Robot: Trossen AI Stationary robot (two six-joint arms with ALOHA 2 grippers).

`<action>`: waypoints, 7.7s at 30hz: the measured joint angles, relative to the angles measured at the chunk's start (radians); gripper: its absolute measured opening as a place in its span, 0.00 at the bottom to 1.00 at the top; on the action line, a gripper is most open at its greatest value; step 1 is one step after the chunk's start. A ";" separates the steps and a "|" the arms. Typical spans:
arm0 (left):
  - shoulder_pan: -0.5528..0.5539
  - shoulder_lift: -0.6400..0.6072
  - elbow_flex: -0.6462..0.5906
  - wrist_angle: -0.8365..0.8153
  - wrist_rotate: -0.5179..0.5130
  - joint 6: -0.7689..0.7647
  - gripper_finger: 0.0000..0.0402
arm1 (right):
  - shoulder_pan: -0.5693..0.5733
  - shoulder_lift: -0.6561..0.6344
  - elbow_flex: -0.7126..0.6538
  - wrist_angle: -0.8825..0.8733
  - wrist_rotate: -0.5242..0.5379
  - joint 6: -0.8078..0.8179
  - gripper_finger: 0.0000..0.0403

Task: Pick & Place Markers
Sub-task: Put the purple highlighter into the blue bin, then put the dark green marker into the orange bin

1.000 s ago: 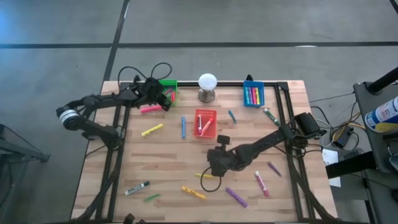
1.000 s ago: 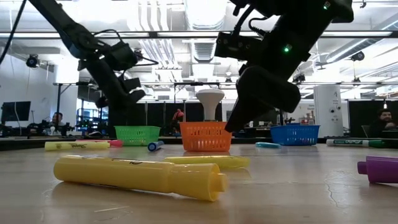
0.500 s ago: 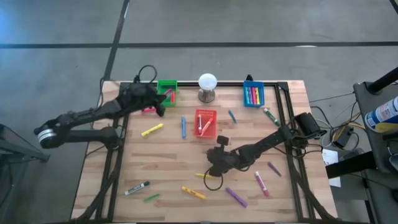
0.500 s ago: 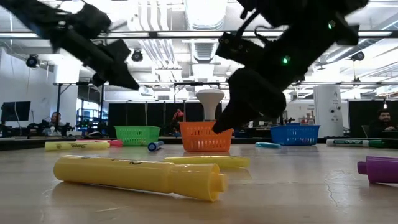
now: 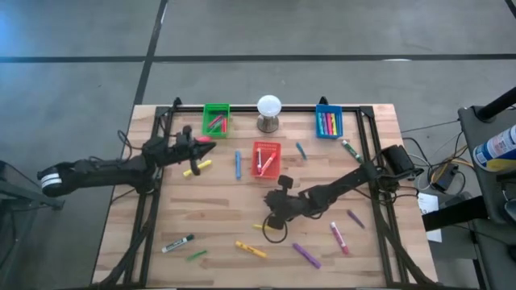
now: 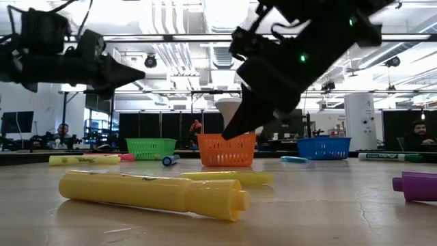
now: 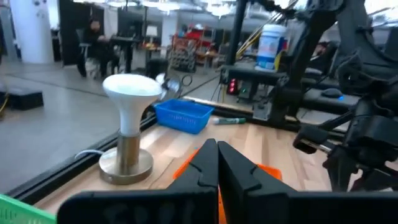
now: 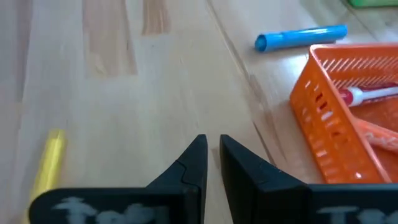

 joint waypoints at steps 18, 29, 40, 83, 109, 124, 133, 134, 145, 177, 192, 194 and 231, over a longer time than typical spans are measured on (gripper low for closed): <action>0.000 0.003 -0.033 0.013 0.000 -0.006 0.00 | 0.245 -0.005 0.357 -0.927 -0.318 0.690 0.33; 0.000 0.003 -0.034 0.004 0.000 -0.019 0.00 | 0.382 0.004 0.349 -0.940 -0.383 1.003 0.43; 0.001 0.007 -0.035 -0.017 -0.001 -0.022 0.00 | 0.378 0.077 0.346 -0.811 -0.439 0.976 0.41; 0.000 0.019 -0.033 -0.017 -0.002 -0.016 0.00 | 0.116 -0.004 0.338 -1.012 -0.285 0.073 0.16; 0.001 0.025 -0.032 -0.020 -0.006 0.000 0.00 | 0.019 0.057 0.338 -1.057 -0.199 -0.129 0.35; 0.000 0.024 -0.032 -0.049 -0.005 -0.024 0.00 | -0.021 -0.073 0.218 -1.076 -0.233 0.884 0.45; 0.000 0.025 -0.032 -0.052 -0.005 -0.021 0.00 | -0.067 -0.139 0.076 -0.963 -0.295 0.900 0.45; 0.000 0.025 -0.032 -0.053 -0.005 -0.021 0.00 | -0.058 -0.154 0.067 -0.964 -0.301 0.895 0.45; 0.001 0.025 -0.031 -0.052 -0.005 -0.019 0.00 | -0.001 -0.211 -0.032 -0.822 -0.333 0.363 0.45; 0.000 0.026 -0.031 -0.059 -0.005 -0.018 0.00 | -0.250 -0.254 0.004 -0.841 -0.263 0.044 0.12; 0.001 0.027 -0.030 -0.041 -0.009 -0.005 0.00 | -1.022 -0.530 -0.178 -0.605 -0.132 0.040 0.14; 0.001 0.028 -0.030 -0.041 -0.009 -0.004 0.00 | -1.050 -0.517 -0.193 -0.568 -0.150 0.030 0.14; -0.010 0.020 -0.009 -0.152 0.051 -0.016 0.00 | -0.465 -0.866 -0.627 0.227 -0.157 -0.033 0.03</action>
